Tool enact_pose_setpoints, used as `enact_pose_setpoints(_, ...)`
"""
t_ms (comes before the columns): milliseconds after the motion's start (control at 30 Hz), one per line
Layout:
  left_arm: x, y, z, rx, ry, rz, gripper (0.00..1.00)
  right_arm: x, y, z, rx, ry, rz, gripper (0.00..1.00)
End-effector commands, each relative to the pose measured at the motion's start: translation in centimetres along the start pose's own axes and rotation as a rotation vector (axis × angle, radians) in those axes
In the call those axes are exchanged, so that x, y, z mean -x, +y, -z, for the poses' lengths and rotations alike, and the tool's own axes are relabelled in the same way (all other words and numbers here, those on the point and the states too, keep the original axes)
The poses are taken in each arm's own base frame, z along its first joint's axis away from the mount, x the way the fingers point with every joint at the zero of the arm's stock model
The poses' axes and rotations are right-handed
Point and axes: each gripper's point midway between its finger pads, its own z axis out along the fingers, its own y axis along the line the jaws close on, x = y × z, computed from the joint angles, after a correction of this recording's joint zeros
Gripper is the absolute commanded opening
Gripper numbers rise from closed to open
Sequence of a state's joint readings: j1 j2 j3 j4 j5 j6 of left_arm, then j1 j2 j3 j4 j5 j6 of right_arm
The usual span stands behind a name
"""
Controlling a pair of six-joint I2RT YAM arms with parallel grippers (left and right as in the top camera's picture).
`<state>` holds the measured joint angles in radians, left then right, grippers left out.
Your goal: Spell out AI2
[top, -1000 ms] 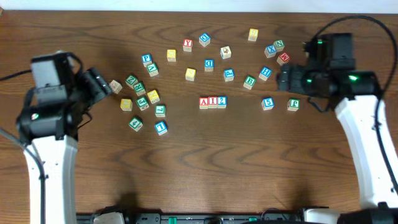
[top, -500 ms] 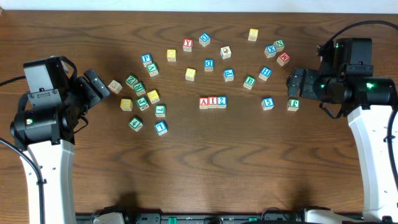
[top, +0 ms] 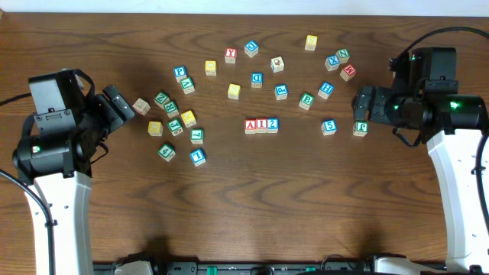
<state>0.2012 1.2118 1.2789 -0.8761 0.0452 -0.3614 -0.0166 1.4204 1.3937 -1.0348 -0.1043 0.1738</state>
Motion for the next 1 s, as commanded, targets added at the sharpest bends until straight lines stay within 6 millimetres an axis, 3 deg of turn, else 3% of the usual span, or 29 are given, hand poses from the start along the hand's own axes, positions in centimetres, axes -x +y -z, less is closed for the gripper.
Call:
enact_pose_setpoints(0,-0.2,0.4,-0.3,0.02,0.008,-0.007,0.98,0.0,-0.1,0.4,-0.004,-0.011,0.013,0.99)
enact_pose_setpoints(167,-0.2,0.4,-0.3,0.02,0.008,-0.007,0.98,0.8,-1.2,0.5,-0.07,-0.047,0.015,0.99)
enact_pose_setpoints(367,-0.2,0.4,-0.3,0.02,0.008,-0.007,0.98,3.3,-0.7,0.9,-0.057,-0.151,0.094,0.99)
enact_pose_setpoints(633,-0.2,0.4,-0.3,0.02,0.008,-0.007,0.98,6.0,0.6,7.2,-0.033,-0.427,0.209,0.99)
enact_pose_setpoints(800,-0.2,0.4,-0.3,0.02,0.008,-0.007,0.98,5.1,0.7,9.7,-0.033,-0.62,0.27,0.99)
enact_pose_setpoints(967,-0.2,0.4,-0.3,0.02,0.008,-0.007,0.98,1.7,0.1,9.6,-0.032,-0.758,0.297,0.99)
